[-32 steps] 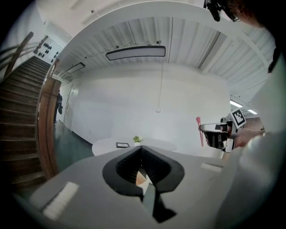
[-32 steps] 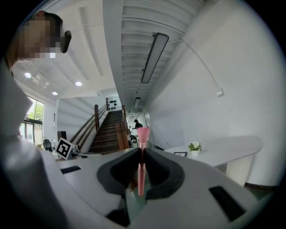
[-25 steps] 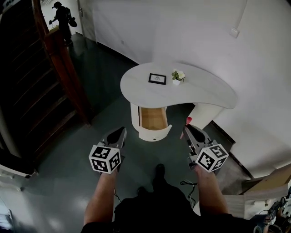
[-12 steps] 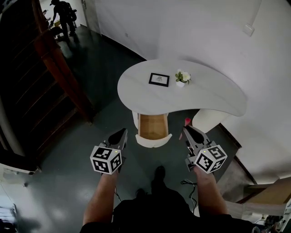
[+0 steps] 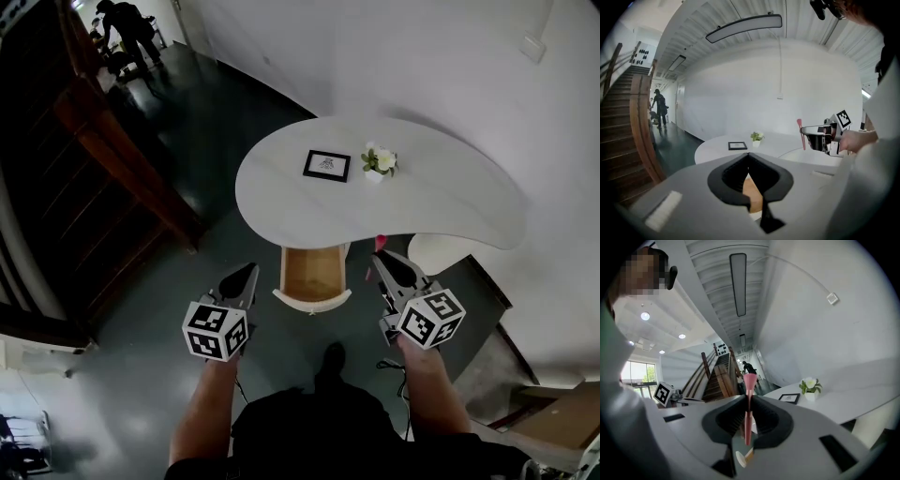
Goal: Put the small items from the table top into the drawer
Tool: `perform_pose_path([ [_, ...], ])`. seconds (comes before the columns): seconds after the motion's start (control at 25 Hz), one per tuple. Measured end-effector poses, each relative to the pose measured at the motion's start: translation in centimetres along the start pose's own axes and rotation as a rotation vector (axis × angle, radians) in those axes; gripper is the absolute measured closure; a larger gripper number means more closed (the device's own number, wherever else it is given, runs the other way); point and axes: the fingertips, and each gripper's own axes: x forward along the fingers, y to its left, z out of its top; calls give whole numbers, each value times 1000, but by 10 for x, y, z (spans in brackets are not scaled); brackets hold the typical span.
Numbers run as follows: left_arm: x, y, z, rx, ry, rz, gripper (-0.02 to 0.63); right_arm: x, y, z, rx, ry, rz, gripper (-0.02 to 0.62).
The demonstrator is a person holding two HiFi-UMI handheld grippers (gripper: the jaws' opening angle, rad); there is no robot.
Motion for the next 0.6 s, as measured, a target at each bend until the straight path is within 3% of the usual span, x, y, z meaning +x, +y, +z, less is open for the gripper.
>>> perform_pose_path([
  [0.2, 8, 8, -1, -7, 1, 18, 595, 20, -12, 12, -24, 4, 2, 541],
  [0.6, 14, 45, -12, -57, -44, -33, 595, 54, 24, -5, -71, 79, -10, 541],
])
